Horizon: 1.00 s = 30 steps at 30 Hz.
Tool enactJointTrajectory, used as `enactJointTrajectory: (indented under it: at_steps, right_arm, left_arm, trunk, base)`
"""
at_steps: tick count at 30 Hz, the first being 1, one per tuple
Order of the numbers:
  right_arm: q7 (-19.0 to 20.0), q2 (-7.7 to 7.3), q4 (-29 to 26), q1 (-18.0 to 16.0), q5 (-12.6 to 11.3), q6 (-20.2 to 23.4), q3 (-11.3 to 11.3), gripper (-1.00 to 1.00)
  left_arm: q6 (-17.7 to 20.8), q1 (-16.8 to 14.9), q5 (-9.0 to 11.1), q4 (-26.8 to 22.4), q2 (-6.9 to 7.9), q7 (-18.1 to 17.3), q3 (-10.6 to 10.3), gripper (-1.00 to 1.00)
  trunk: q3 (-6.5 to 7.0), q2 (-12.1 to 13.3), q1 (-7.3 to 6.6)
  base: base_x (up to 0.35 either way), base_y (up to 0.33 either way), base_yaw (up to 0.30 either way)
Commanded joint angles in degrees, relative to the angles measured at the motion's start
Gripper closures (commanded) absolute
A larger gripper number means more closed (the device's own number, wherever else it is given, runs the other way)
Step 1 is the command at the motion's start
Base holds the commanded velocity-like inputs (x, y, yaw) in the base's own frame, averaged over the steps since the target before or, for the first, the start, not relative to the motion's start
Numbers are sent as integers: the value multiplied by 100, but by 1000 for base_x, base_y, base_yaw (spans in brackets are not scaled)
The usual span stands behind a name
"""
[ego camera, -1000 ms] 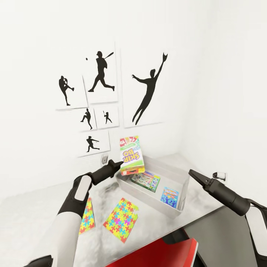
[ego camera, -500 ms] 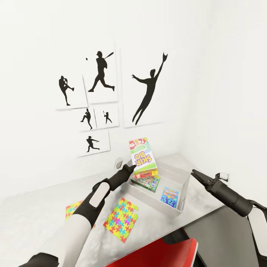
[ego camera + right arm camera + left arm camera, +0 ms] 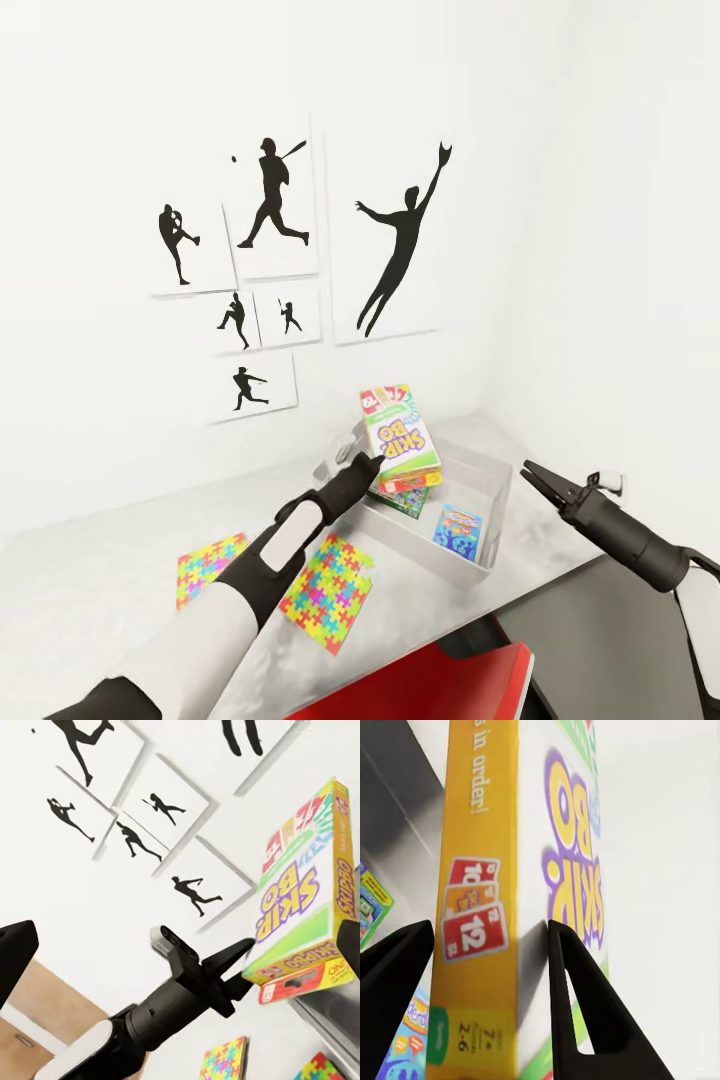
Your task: Put all the toys in the child's room - the three board games (two on the bed and one on the table), the two jigsaw puzzles on the table, and the tennis ball on the table - inside the toy box on the table in the child's room.
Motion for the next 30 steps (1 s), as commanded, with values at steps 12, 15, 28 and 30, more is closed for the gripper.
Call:
enactJointTrajectory:
  at_steps: [12, 15, 28, 30]
  right_arm:
    - [14, 0, -3, 5, -2, 26, -38, -100]
    - [14, -1, -3, 3, -2, 26, -39, -100]
    - [13, 1, -3, 3, -9, 26, -40, -100]
    - [13, 0, -3, 2, -8, 26, -40, -100]
  left_arm:
    - [-1289, -8, 201, -634, 0, 1506, -1263, 100]
    - [-1576, -12, 209, -680, 0, 1788, -1470, 100]
    - [-1899, -14, 1531, -696, 0, 2046, -2072, 100]
    - [-1940, -14, 1694, -696, 0, 2047, -2122, 100]
  trunk:
    - [-13, -13, 4]
    - [-13, -13, 4]
    - [-13, -13, 4]
    - [-13, -13, 4]
  base:
    - [0, 0, 0]
    - [0, 0, 0]
    - [0, 0, 0]
    - [0, 0, 0]
